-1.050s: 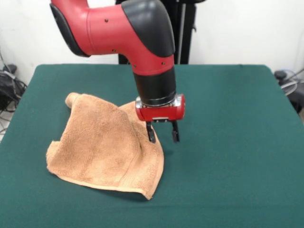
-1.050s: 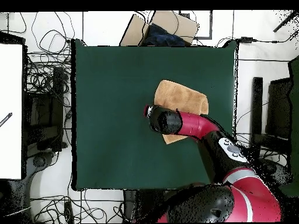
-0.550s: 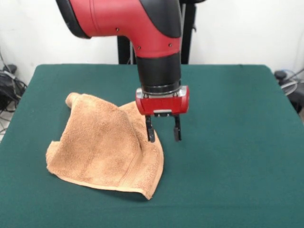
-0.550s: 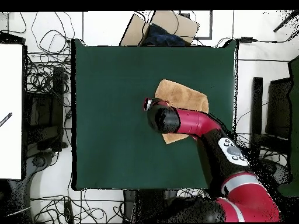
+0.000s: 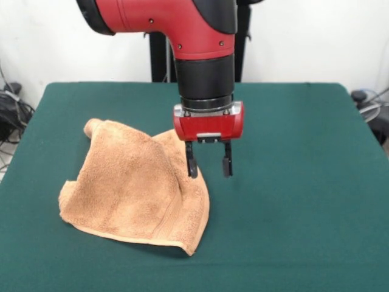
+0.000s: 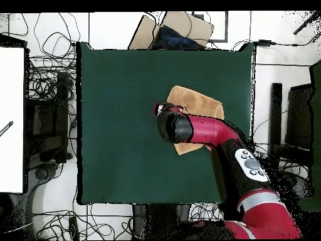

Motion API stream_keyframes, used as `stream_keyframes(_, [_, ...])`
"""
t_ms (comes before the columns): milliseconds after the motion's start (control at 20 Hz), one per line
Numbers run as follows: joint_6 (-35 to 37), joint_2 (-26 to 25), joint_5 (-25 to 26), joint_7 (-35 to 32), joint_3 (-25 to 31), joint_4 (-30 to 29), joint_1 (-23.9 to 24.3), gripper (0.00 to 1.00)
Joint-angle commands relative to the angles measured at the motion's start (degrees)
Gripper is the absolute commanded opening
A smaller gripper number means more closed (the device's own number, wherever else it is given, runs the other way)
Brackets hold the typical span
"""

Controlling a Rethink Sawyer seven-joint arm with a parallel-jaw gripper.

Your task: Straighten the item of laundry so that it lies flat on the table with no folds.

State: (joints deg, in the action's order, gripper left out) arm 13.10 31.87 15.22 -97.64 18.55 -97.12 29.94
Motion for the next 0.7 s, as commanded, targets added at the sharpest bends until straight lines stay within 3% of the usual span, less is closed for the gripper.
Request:
stream_keyframes(50, [1.64, -2.87, 2.89, -2.55, -0.66, -0.77, 0.58, 1.0])
stream_keyframes(700, [4.44, -9.01, 3.71, 2.6, 2.86, 3.64, 3.77, 1.0])
